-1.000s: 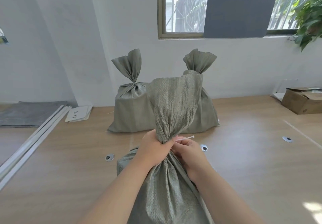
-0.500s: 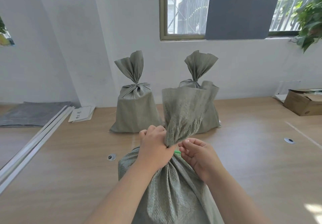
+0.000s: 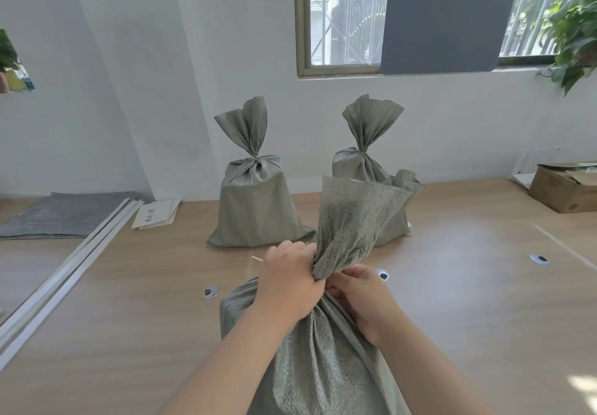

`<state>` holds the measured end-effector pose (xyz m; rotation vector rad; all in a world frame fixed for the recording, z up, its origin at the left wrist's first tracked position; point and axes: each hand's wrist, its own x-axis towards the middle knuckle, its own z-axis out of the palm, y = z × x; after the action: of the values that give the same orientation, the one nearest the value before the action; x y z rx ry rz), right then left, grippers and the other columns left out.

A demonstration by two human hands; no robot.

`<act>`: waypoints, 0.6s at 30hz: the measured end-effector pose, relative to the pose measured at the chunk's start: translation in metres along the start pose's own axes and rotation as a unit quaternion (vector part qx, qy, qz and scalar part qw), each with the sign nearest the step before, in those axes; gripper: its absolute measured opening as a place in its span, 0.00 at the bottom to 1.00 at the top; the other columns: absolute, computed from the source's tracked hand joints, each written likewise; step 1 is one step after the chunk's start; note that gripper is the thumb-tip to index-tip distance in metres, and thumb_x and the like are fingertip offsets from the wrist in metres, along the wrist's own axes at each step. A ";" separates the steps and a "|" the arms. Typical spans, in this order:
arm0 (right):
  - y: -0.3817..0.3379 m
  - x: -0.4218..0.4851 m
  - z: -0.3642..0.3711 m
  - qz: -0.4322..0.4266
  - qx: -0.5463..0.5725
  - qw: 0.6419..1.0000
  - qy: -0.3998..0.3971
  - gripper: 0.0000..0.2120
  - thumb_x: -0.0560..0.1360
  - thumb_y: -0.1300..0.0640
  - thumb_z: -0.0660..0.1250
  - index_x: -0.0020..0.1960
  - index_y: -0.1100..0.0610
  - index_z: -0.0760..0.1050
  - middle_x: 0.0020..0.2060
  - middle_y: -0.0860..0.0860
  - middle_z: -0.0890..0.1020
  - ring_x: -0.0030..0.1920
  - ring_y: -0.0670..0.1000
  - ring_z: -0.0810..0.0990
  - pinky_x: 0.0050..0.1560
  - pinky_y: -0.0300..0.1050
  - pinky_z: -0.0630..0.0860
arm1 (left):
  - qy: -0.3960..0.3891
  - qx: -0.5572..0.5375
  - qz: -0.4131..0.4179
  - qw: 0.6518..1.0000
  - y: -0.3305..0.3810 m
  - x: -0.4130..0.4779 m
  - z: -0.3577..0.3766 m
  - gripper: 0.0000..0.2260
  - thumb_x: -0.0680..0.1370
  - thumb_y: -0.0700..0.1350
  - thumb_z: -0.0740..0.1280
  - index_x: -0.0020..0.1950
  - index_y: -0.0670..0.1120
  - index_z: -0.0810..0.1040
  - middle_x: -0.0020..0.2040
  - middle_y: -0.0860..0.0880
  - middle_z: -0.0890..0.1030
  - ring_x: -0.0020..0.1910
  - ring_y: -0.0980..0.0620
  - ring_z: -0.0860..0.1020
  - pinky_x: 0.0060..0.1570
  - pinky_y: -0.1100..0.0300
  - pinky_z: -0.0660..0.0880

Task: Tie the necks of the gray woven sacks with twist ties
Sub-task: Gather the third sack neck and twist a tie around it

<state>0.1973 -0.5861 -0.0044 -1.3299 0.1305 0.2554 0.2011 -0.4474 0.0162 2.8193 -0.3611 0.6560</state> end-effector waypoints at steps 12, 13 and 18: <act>0.012 -0.011 -0.001 -0.135 -0.196 0.966 0.105 0.18 0.69 0.58 0.71 0.25 0.55 0.68 0.24 0.48 0.65 0.30 0.49 0.61 0.34 0.44 0.60 | -0.090 0.046 -0.047 0.994 0.013 0.000 -0.017 0.06 0.76 0.53 0.61 0.43 0.53 0.74 0.42 0.51 0.66 0.49 0.45 0.78 0.38 0.58 0.66; 0.013 -0.011 0.000 -0.136 -0.198 0.965 0.108 0.16 0.69 0.59 0.72 0.25 0.56 0.71 0.23 0.47 0.68 0.29 0.47 0.63 0.33 0.44 0.62 | -0.100 0.054 -0.051 0.992 0.014 0.002 -0.018 0.07 0.76 0.54 0.61 0.44 0.53 0.76 0.42 0.50 0.67 0.49 0.45 0.78 0.39 0.57 0.67; 0.013 -0.012 0.002 -0.147 -0.229 0.957 0.103 0.12 0.70 0.61 0.71 0.28 0.56 0.79 0.20 0.43 0.72 0.25 0.41 0.67 0.30 0.40 0.66 | -0.121 0.127 -0.040 0.984 0.012 0.012 -0.020 0.13 0.76 0.58 0.63 0.52 0.53 0.80 0.50 0.48 0.79 0.53 0.42 0.80 0.45 0.54 0.69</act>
<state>0.1819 -0.5828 -0.0130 -1.8140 0.0463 -0.1169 0.2001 -0.4557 0.0413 3.1490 -0.2138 0.3656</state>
